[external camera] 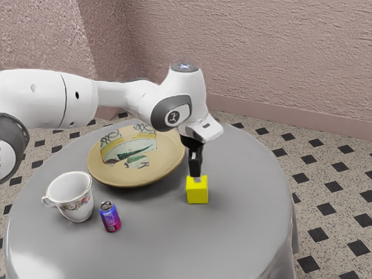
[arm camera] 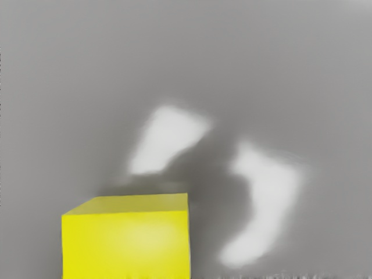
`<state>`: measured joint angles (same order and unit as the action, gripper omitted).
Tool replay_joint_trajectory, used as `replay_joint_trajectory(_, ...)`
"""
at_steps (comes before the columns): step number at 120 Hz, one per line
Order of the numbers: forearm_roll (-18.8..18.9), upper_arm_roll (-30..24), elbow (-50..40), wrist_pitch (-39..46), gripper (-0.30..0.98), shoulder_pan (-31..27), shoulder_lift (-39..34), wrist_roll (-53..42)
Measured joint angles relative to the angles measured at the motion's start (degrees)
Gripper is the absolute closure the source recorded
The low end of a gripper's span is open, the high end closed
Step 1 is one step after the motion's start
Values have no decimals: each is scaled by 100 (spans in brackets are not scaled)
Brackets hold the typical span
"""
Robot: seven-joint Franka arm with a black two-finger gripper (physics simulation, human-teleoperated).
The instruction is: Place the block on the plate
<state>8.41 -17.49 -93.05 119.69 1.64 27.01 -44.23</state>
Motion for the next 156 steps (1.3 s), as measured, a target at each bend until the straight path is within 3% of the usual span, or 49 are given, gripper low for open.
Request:
replay_joint_trajectory(88, -25, 66, 299, 243, 0, -121, 622, -970)
replay_joint_trajectory(156, -196, 319, 201, 273, 0, -222, 605, -878)
